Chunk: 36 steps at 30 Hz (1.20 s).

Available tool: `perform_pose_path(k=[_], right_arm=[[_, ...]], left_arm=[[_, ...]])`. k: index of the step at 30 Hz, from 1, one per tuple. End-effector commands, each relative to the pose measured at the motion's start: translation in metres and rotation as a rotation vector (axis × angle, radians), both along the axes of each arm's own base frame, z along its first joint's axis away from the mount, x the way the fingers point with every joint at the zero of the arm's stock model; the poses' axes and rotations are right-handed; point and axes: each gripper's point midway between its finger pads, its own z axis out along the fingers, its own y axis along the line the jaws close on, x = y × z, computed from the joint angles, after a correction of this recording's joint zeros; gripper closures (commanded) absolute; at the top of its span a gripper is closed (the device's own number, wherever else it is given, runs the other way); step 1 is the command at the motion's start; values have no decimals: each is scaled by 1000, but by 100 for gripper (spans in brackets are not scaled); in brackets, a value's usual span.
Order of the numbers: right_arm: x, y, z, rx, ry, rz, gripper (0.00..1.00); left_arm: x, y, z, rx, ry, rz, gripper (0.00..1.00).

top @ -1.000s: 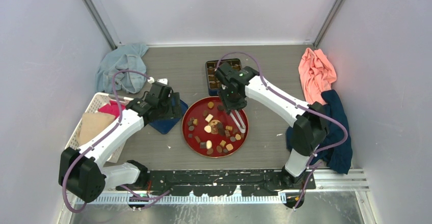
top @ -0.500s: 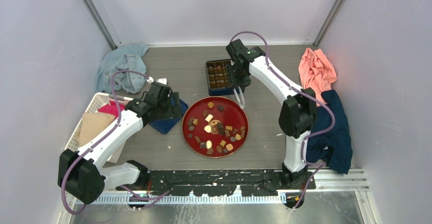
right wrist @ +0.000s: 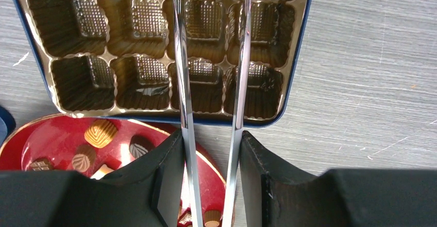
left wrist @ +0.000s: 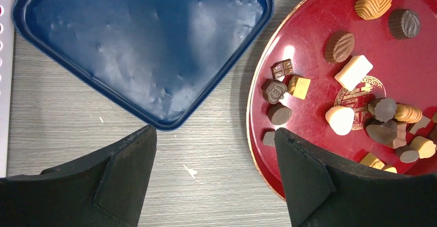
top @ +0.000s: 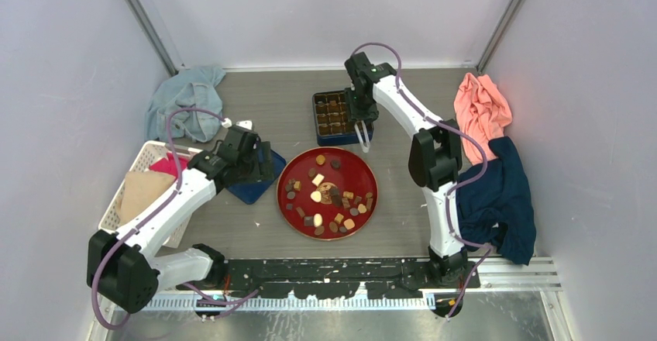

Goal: Pack the chocolate
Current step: Place the fake chocolate in the packing box.

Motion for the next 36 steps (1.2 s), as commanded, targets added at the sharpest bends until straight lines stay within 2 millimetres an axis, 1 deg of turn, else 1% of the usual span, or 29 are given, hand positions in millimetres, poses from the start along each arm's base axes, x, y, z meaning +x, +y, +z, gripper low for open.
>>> perform_pose_path(k=[1, 5, 11, 14, 22, 25, 30, 36], right_arm=[[23, 0, 23, 21, -92, 5, 79], [27, 4, 18, 37, -83, 6, 79], [37, 10, 11, 48, -83, 7, 79], [41, 15, 12, 62, -82, 8, 79], [40, 18, 5, 71, -57, 13, 77], [39, 19, 5, 74, -52, 14, 72], [38, 19, 8, 78, -58, 14, 67], [37, 19, 8, 76, -53, 16, 60]], left_arm=[[4, 5, 16, 2, -58, 12, 15], [2, 6, 14, 6, -46, 16, 15], [1, 9, 17, 19, -50, 23, 15], [1, 12, 17, 24, -54, 31, 15], [0, 11, 14, 20, -46, 34, 15], [1, 11, 14, 20, -46, 33, 15], [2, 10, 14, 18, -47, 32, 15], [2, 9, 14, 14, -48, 30, 15]])
